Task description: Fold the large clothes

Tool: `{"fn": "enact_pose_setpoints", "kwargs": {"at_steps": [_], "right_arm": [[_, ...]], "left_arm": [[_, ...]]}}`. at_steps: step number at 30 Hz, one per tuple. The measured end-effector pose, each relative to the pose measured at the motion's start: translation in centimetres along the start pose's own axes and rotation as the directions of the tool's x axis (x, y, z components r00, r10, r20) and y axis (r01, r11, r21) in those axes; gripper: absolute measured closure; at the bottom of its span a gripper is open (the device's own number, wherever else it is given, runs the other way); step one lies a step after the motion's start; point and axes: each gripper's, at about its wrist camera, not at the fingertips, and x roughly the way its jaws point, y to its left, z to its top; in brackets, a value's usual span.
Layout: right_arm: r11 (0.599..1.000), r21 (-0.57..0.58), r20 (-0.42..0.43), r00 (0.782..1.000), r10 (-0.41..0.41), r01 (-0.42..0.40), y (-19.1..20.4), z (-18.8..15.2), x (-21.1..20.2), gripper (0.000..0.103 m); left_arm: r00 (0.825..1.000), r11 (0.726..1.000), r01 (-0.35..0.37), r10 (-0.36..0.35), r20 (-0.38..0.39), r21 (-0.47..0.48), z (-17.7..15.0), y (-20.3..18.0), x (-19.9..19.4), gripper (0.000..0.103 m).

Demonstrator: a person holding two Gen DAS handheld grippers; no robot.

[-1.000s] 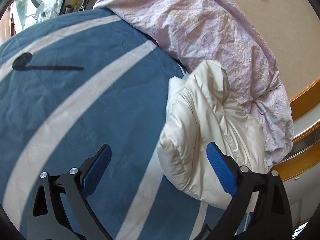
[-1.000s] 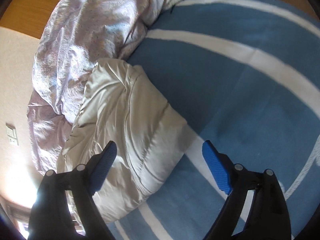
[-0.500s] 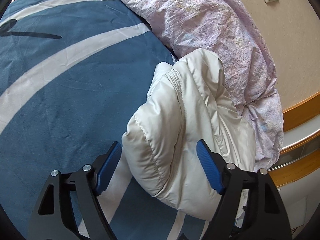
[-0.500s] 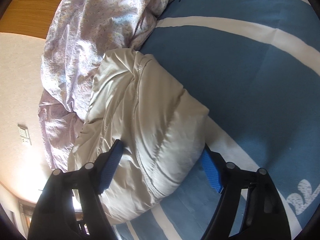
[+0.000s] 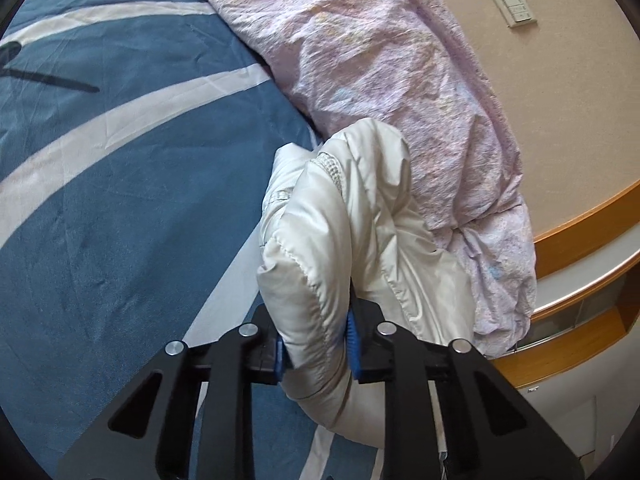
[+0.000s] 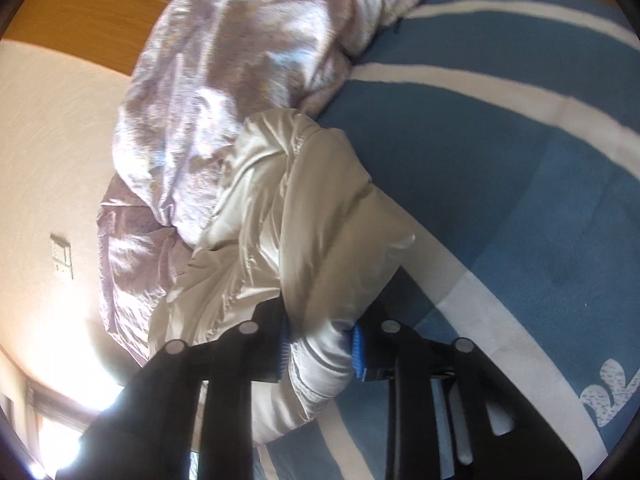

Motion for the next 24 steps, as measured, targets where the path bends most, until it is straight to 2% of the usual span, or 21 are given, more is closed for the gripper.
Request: {"fn": "enact_pose_setpoints", "kwargs": {"at_steps": [7, 12, 24], "right_arm": [[0.994, -0.085, -0.013, 0.997, 0.072, -0.073, 2.3, -1.7, -3.0, 0.081], [0.985, -0.138, -0.059, 0.993, 0.101, -0.108, 2.8, -4.5, -4.5, 0.081], [0.966, -0.240, -0.130, 0.989, 0.068, -0.098, 2.0, -10.9, -7.8, 0.081]], "left_arm": [[0.998, 0.999, 0.042, -0.043, 0.035, 0.031, 0.9, -0.4, -3.8, 0.084], [0.998, 0.999, 0.028, -0.030, 0.046, 0.042, 0.6, 1.6, -7.9, 0.084], [0.999, 1.000, 0.013, -0.013, 0.050, -0.004, -1.9, 6.4, -14.5, 0.084]]}}
